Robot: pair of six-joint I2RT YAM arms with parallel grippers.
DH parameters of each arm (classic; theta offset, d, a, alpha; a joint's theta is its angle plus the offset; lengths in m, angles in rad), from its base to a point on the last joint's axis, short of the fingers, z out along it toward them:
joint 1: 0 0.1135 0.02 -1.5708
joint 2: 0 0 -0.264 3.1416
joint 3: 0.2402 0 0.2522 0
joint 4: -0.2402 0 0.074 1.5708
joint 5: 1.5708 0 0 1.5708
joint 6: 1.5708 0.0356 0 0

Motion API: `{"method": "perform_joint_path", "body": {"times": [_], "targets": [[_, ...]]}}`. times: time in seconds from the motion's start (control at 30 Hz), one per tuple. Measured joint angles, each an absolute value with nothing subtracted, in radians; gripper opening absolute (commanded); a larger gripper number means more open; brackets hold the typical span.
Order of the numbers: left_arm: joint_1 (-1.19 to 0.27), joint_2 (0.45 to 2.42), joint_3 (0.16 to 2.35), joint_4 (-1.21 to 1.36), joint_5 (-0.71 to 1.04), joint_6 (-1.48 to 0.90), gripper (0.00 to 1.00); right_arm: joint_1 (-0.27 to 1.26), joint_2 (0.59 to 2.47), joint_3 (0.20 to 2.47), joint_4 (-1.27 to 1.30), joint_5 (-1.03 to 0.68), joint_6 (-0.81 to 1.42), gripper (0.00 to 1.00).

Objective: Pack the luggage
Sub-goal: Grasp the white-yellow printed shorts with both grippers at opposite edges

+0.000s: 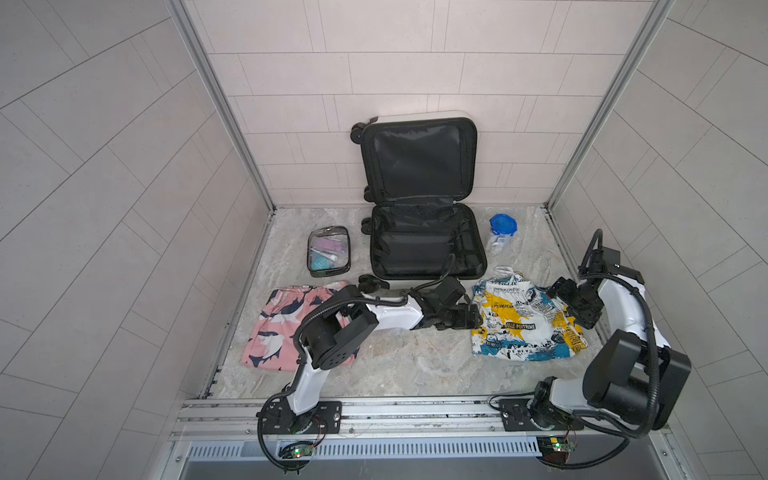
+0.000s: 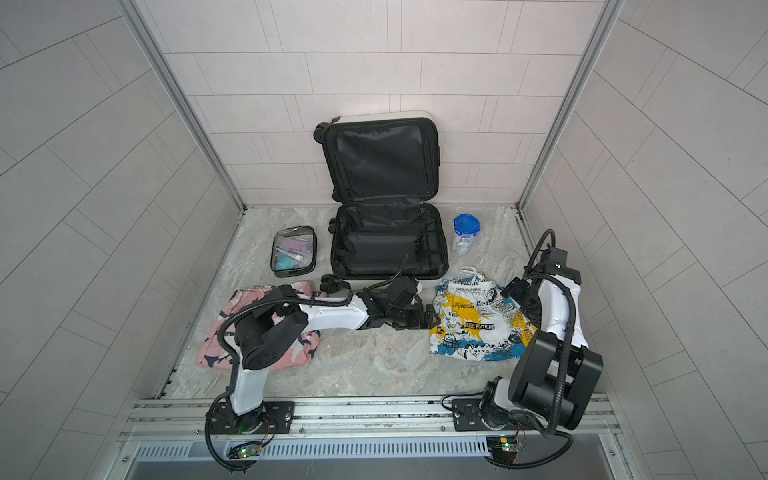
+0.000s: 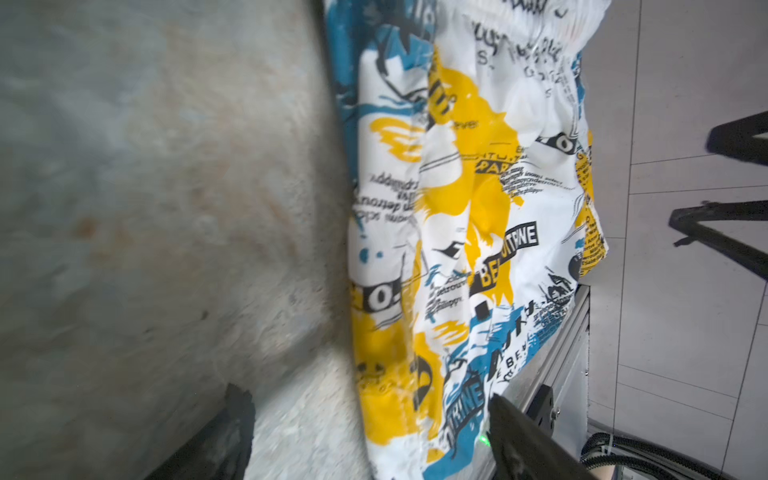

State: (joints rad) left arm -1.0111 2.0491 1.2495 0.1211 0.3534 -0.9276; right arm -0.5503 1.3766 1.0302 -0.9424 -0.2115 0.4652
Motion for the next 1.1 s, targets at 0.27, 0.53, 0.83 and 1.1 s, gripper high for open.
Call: {"method": "perform_joint_path", "body": {"times": [0.27,0.53,0.83,1.1], "targets": [[-1.041,2.142,1.363,0.152,0.349,-0.93,0.92,-0.624,1.442,0.991,-0.878,-0.176,0.491,0.9],[-1.056,2.182,1.428,0.122,0.335,-0.918,0.91,-0.642,1.597,0.979,-0.815,-0.175,0.483,0.84],[-1.063,2.222,1.483,0.122,0.335,-0.907,0.87,-0.641,1.596,0.886,-0.764,-0.218,0.501,0.64],[-1.073,2.255,1.515,0.13,0.339,-0.896,0.72,-0.607,1.534,0.821,-0.726,-0.218,0.516,0.59]]}}
